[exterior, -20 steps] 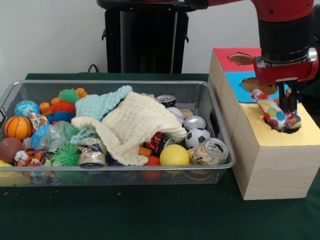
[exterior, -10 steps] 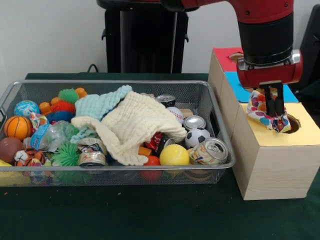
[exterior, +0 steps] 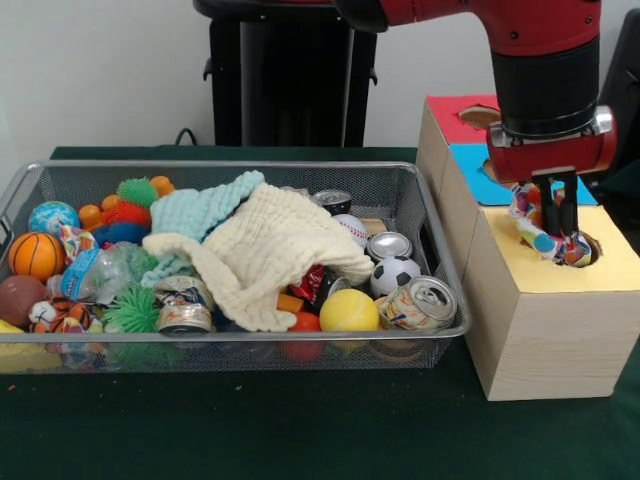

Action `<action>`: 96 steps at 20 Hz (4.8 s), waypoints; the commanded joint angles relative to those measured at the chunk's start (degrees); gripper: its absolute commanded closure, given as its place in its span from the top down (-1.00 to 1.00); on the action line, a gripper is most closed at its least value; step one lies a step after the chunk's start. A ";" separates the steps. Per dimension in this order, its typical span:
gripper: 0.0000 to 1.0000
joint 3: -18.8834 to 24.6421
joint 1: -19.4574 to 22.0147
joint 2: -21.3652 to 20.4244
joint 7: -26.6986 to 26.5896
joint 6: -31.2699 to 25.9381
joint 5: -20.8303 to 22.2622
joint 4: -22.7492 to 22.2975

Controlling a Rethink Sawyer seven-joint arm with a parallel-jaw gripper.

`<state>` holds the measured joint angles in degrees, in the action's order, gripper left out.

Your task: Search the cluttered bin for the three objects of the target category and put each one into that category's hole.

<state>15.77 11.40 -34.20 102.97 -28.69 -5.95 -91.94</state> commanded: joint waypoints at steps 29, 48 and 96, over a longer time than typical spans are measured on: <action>-1.00 4.69 3.80 9.81 0.06 9.70 8.52 -5.77; -1.00 1.54 1.75 10.49 2.83 14.07 13.52 -6.68; -1.00 1.78 1.69 10.42 4.08 18.29 15.33 -7.43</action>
<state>17.99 12.05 -28.59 102.97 -10.43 5.21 -93.36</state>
